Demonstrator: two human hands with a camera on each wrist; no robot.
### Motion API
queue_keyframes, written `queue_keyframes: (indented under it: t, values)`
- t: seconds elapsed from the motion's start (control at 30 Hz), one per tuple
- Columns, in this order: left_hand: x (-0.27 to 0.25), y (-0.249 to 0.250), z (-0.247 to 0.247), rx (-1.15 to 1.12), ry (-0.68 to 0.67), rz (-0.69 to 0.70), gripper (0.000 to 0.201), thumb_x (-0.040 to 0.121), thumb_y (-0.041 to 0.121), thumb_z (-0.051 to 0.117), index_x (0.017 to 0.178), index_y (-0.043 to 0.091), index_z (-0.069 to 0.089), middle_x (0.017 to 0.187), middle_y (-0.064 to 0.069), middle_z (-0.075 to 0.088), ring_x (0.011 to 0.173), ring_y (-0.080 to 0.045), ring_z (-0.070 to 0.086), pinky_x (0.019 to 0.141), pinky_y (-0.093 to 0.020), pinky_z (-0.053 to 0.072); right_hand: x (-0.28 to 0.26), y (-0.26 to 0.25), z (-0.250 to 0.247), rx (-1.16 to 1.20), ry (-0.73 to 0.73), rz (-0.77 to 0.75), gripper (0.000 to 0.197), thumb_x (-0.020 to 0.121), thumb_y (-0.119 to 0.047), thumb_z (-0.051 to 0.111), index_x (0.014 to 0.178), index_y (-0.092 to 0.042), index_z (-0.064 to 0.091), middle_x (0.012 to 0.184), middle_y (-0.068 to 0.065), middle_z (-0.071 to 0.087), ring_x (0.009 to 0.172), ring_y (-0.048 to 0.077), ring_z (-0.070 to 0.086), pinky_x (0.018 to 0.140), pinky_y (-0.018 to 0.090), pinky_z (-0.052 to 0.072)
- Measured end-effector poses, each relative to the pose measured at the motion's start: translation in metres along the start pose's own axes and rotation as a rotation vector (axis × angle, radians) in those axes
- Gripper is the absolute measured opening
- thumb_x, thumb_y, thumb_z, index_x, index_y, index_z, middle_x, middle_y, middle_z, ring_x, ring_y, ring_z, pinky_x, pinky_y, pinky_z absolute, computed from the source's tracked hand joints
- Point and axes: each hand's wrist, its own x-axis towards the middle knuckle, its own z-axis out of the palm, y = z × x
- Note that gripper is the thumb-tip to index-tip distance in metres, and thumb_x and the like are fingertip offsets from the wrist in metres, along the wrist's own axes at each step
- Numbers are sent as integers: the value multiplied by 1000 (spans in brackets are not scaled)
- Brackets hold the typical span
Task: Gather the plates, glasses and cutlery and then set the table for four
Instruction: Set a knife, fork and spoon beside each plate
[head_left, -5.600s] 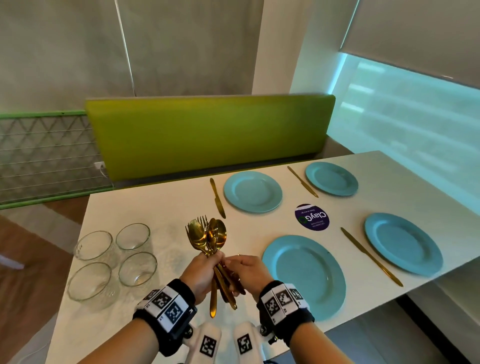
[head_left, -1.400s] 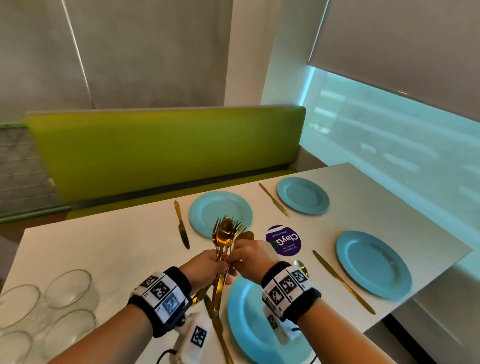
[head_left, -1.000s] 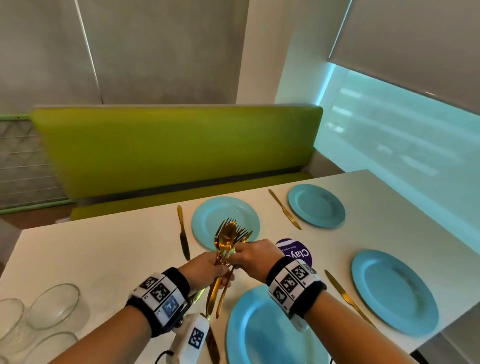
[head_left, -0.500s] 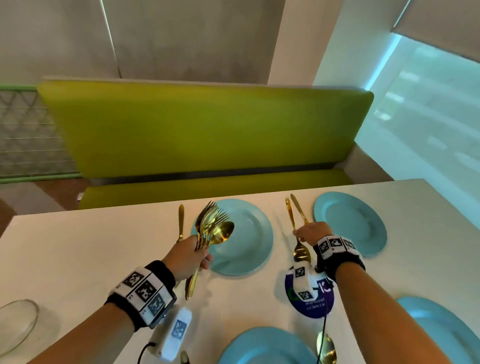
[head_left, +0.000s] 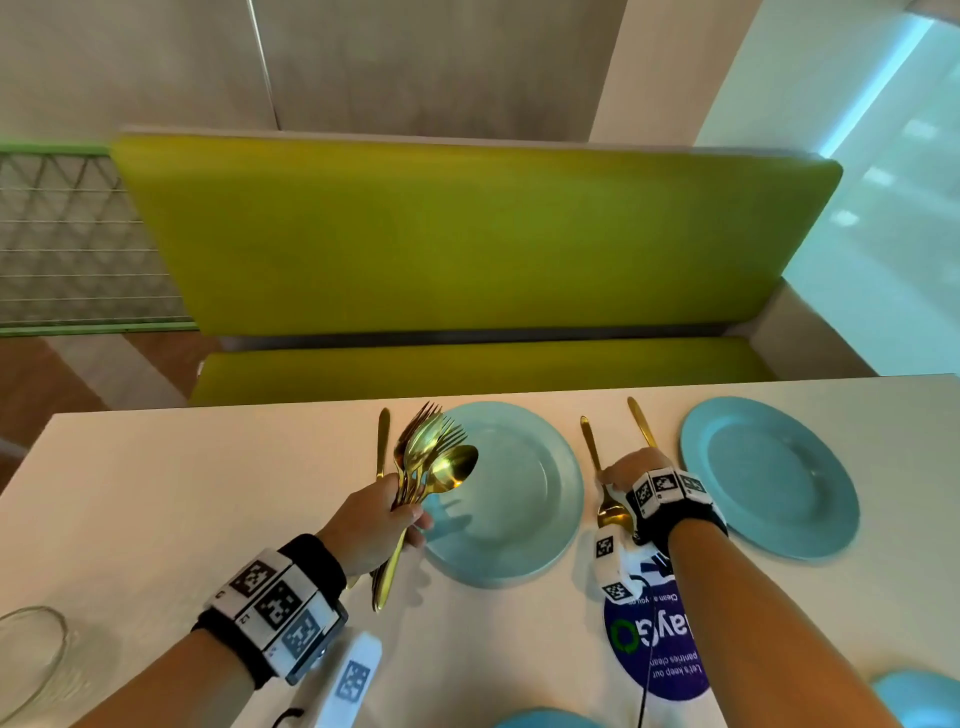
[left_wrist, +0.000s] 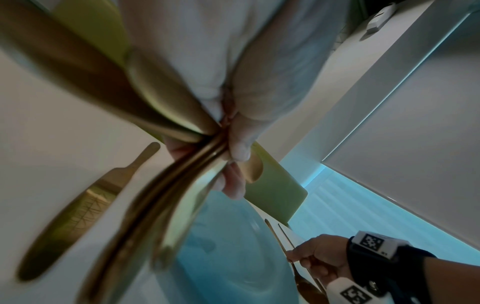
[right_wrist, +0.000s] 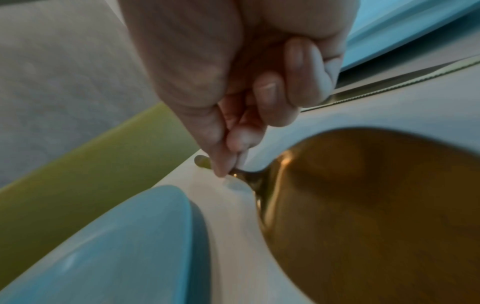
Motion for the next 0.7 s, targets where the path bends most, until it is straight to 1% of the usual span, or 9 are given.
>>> queue_keyframes:
  t: [0.07,0.1,0.13,0.2,0.33,0.43,0.47,0.6,0.7]
  values:
    - [2,1,0,5,-12,-6,12,94,3,40,96,9,50,86,-7,66,68,-20,61,81,-38,53,-3,1,0,19,106,-4,32,87,-30,62,116,-16,64,116,8,65,97,23,63,63,19,47]
    - [3,1,0,7,-12,-10,11,94,3,40,97,7,50,86,-7,66,68,-19,61,81,-38,53,-7,-1,-1,118,144,0,28,90,-33,57,116,-24,63,114,3,66,97,20,63,73,20,51]
    - [4,1,0,6,-11,-13,11,94,4,41,99,5,50,86,-6,66,68,-19,61,81,-38,53,-8,-2,1,97,162,-39,27,92,-34,53,117,-30,60,114,0,65,100,20,62,82,22,52]
    - [7,1,1,-2,-2,-18,13,94,4,41,104,1,49,86,-6,66,68,-19,62,79,-36,53,-7,-4,6,-22,186,-78,27,93,-33,47,119,-33,58,114,-1,65,102,21,62,88,24,50]
    - [10,1,3,-41,13,-31,11,94,4,41,102,3,49,86,-6,66,70,-20,63,84,-40,53,-1,-13,3,-43,100,-98,28,94,-29,46,117,-26,62,115,2,65,93,21,62,75,18,46]
    - [10,0,4,-46,20,-32,10,94,4,42,93,11,49,84,-5,67,69,-20,63,85,-41,53,1,-16,-3,52,28,-50,43,85,-16,65,124,-1,57,127,14,59,114,27,59,60,24,41]
    - [10,0,4,-46,21,-34,11,94,4,42,91,12,49,84,-5,67,69,-19,64,85,-41,53,1,-18,-4,85,19,-9,46,83,-14,68,124,3,55,128,16,58,118,28,57,57,24,39]
    - [7,2,4,-46,23,-35,11,94,5,43,90,13,49,84,-5,67,69,-19,64,83,-38,54,0,-19,-2,78,-1,47,47,82,-15,69,124,3,55,130,18,56,119,29,55,50,19,36]
    - [4,4,3,-59,31,-30,11,94,5,43,90,13,50,85,-5,68,71,-20,65,83,-39,54,0,-16,-1,53,53,-8,46,86,-20,65,127,-3,54,129,16,57,119,29,56,57,18,41]
